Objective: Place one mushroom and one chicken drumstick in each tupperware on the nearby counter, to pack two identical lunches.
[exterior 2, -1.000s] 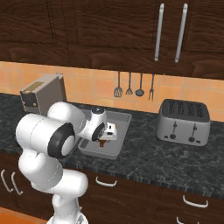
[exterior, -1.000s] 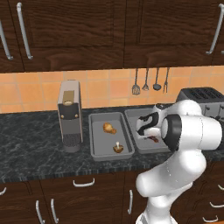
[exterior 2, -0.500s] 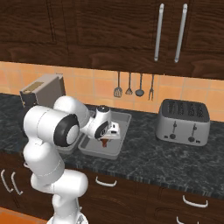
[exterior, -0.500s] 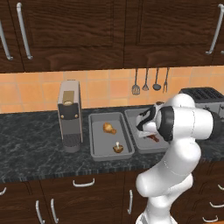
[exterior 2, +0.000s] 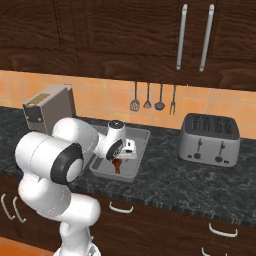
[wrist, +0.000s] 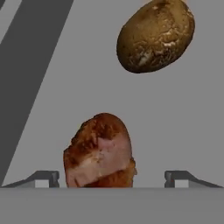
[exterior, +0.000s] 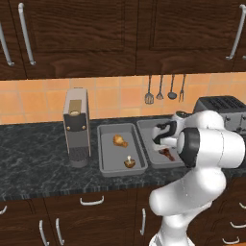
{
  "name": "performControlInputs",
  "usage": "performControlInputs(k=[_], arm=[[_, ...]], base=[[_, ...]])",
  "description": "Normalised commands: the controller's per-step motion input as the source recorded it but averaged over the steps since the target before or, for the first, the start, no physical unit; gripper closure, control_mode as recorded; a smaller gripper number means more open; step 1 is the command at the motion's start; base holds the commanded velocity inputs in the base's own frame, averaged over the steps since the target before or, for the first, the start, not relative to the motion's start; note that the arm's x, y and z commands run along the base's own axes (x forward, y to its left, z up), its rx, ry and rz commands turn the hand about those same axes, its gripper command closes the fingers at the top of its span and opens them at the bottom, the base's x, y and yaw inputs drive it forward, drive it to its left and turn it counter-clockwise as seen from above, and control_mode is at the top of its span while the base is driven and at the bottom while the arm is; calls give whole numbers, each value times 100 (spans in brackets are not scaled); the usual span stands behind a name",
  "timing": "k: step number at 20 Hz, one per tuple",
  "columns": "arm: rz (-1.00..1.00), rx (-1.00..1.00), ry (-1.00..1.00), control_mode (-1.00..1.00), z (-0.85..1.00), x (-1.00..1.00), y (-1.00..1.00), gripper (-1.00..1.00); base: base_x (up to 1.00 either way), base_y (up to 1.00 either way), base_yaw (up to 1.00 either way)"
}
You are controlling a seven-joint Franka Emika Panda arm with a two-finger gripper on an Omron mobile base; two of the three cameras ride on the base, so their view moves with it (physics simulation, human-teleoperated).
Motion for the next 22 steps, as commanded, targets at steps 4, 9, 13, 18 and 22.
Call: performControlInputs(k=[4,9,13,18,22], arm=[[0,0,-5,-100,53,-62,0,-100],[-1,0,-2,-100,55,-79,0,-100],[0,0,-5,-100,63,-83,0,-100],[0,0,-4,-100,51,-64,9,-100],[0,-1,-1,-100,40,-34,32,-100]], base=[[0,0,0],[0,0,0],[0,0,0],[0,0,0],[0,0,0]])
